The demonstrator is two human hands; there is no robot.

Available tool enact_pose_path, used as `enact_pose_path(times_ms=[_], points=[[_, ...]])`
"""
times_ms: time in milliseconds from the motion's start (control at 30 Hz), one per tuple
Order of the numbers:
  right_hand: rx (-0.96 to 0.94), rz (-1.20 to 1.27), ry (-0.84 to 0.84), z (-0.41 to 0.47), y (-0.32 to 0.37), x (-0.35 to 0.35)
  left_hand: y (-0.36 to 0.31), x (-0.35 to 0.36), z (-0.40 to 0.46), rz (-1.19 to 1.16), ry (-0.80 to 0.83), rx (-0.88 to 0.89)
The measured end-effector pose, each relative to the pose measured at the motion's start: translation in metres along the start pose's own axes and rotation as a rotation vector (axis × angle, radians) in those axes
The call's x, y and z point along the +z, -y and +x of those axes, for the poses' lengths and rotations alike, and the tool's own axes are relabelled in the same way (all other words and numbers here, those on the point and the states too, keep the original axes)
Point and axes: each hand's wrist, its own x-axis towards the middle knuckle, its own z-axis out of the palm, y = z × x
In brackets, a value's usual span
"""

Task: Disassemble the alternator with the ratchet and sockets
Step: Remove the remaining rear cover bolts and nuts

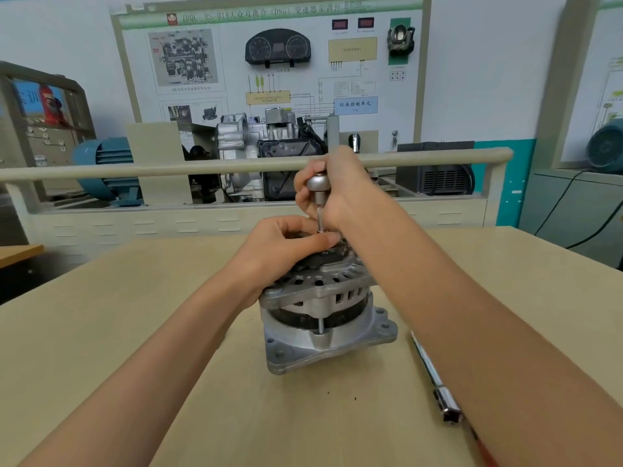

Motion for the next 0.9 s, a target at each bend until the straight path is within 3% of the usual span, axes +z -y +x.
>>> enact_pose_path(times_ms=[133,233,300,400,467,533,633,733,800,900], points=[[0.266,-0.076,0.202,0.009,0.011,-0.003,0.001,-0.005,-0.001,0.021,0.106,-0.015],[0.287,-0.120,0.207,0.010,0.010,-0.001,0.001,-0.005,-0.003,0.005,0.106,-0.013],[0.133,-0.038,0.069,0.004,0.003,0.003,0.000,-0.002,-0.003,-0.025,0.057,0.000],[-0.306,0.134,-0.275,0.004,-0.013,0.006,0.000,0.003,-0.004,-0.040,0.001,0.032],[-0.319,0.186,-0.298,0.005,-0.013,0.006,0.000,0.004,-0.004,-0.035,-0.008,0.036],[-0.148,0.104,-0.198,0.005,-0.004,0.001,-0.001,0.004,-0.003,-0.024,0.001,0.040],[0.215,0.022,0.162,0.008,0.013,-0.010,0.001,0.001,-0.001,0.008,0.052,0.030],[0.370,-0.115,0.403,0.011,0.015,-0.013,0.003,-0.001,-0.001,0.016,0.074,0.021],[0.315,-0.113,0.340,0.009,0.010,-0.007,0.003,-0.001,-0.002,-0.002,0.045,0.023],[-0.117,0.024,-0.056,0.004,-0.008,0.001,0.004,0.002,-0.001,-0.010,0.011,0.047]])
